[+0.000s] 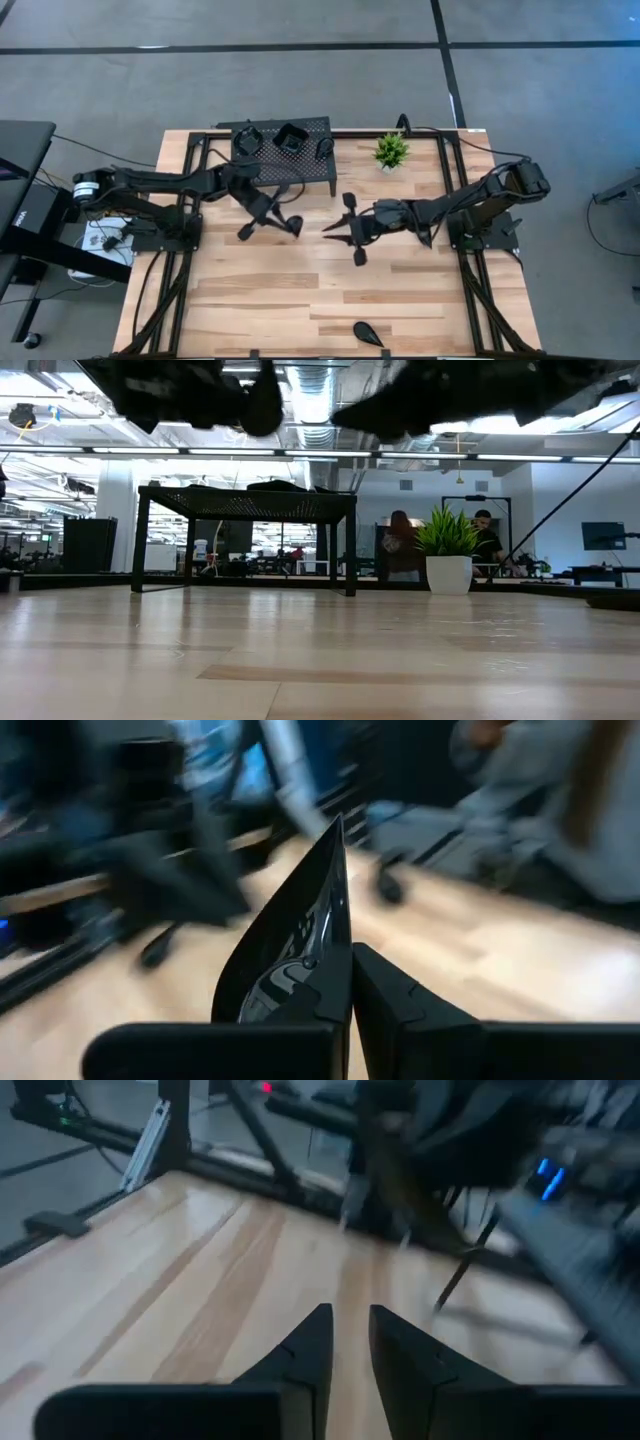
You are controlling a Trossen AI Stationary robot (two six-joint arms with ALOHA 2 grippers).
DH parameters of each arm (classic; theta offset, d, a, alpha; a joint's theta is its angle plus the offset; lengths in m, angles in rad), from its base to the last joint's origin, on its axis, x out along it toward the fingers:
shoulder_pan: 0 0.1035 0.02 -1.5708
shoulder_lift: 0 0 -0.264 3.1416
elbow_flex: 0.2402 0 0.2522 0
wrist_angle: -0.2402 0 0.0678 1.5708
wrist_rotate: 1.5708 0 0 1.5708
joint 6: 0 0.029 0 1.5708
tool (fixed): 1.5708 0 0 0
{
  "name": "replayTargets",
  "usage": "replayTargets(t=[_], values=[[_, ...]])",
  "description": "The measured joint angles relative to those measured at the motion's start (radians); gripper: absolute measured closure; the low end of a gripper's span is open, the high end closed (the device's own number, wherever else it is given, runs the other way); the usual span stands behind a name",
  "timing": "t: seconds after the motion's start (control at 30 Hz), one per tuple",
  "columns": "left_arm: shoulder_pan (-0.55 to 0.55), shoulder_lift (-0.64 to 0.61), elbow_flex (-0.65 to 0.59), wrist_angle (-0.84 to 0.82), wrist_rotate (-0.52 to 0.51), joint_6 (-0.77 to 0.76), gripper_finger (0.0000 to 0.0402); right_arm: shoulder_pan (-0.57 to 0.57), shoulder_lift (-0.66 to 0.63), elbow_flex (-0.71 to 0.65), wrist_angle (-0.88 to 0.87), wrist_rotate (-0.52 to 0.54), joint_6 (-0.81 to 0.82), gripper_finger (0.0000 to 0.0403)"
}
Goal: Pick & Place Mini shaped plates
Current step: Stack the black drop shaped plate on the top of the black drop shaped plates on the shelf
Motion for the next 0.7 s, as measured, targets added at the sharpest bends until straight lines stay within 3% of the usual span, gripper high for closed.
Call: replayTargets(t=[0.13, 0.3, 0.57, 0.7], values=[[0.0, -0.007, 0.0, -0.005, 0.152, 0.0, 0.0393, -0.036, 0.0, 0.079, -0.011, -0.05, -0.021, 0.0339], [0.0, -0.007, 0.0, -0.007, 0.181, 0.0, 0.0393, -0.072, 0.028, 0.215, -0.134, -0.251, -0.02, 0.0338], [-0.012, -0.007, 0.0, -0.008, 0.281, -0.022, 0.0393, -0.079, 0.172, 0.458, -0.457, -0.341, -0.104, 0.0296], [-0.027, -0.009, -0.005, -0.058, 0.282, -0.036, 0.0393, -0.078, 0.183, 0.52, -0.501, -0.342, -0.107, 0.0263]])
